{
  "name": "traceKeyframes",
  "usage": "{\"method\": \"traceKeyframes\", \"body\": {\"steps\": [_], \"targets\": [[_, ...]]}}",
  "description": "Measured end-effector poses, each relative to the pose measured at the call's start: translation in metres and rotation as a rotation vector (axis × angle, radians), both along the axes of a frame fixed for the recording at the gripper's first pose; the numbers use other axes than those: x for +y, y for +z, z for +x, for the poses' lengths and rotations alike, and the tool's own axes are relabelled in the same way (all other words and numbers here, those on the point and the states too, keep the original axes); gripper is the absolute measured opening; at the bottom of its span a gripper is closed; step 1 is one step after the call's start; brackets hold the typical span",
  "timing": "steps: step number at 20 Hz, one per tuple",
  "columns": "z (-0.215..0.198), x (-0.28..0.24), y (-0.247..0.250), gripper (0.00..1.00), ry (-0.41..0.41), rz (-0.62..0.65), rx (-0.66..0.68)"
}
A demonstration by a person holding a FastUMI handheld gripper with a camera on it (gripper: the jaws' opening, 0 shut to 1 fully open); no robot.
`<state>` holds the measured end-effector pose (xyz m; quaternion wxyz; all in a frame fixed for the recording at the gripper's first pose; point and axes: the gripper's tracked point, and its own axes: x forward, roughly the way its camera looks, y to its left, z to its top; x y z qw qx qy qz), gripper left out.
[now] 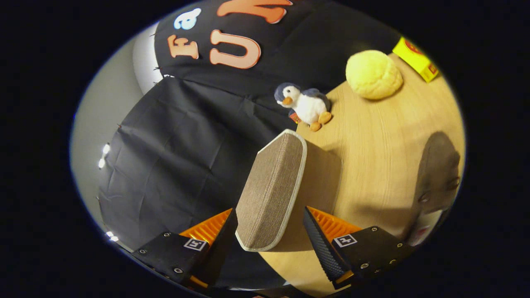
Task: Open the storage box then place both shoes into the box .Put the left shoe in first, then the right shoe, with the right side of both shoes facing outward in a uniform manner.
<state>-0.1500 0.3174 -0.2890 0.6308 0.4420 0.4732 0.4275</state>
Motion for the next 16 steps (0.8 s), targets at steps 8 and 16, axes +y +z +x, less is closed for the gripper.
{"method": "traceKeyframes", "body": {"steps": [8, 16], "targets": [[-0.023, 0.034, -0.008, 0.94, 0.099, 0.218, 0.227], [-0.016, 0.036, 0.024, 0.87, 0.071, 0.427, 0.31]]}}
